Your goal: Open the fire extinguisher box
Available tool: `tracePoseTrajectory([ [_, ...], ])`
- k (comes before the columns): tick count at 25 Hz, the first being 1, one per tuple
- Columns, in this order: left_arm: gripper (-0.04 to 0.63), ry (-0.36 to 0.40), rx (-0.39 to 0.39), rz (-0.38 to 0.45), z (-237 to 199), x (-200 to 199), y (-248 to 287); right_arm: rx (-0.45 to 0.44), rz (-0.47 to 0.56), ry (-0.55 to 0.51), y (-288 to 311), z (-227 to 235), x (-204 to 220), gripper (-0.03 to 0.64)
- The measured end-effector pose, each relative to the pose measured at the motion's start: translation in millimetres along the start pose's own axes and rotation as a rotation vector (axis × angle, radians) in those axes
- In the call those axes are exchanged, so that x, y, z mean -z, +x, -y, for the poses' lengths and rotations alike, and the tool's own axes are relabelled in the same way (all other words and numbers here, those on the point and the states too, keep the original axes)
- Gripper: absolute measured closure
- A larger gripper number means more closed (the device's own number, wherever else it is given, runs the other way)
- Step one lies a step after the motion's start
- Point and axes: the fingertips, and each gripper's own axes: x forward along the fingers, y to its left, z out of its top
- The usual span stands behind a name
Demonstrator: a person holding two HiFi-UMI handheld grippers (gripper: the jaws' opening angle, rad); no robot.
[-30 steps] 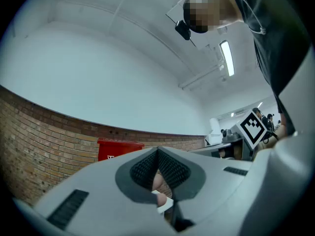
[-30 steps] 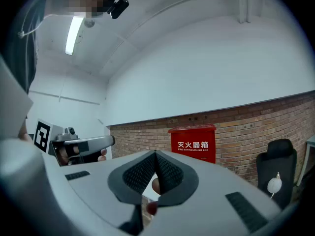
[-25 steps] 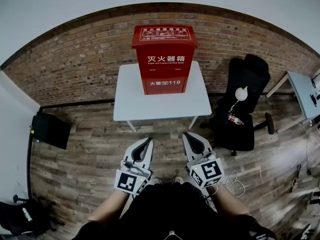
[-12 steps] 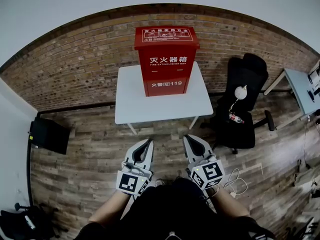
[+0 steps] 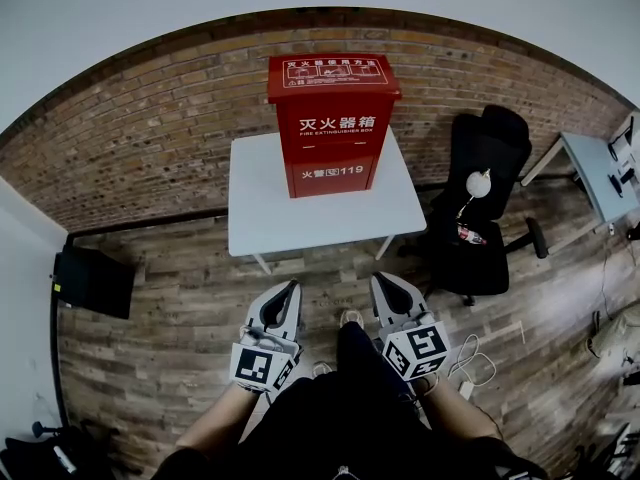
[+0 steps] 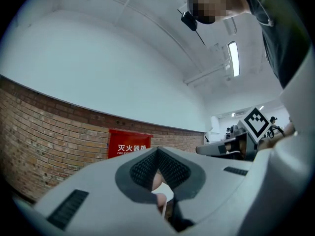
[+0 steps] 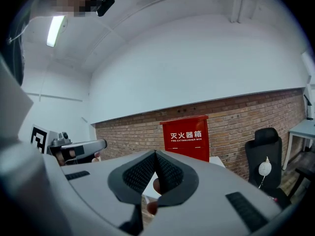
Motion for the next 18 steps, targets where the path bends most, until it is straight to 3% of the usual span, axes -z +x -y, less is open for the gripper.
tracePoseTrajectory([
  [10, 0.548, -0.011, -0.053, -0.049, -40.0, 14.1, 45.8, 0.026, 0.014, -0.082, 47.0, 33.3, -10.2, 0.598],
  [18, 0.548, 0.005, -0.071, -0.072, -64.9, 18.4, 111.0, 0.046, 0.029, -0.083, 98.5, 102.3, -29.2, 0.598],
])
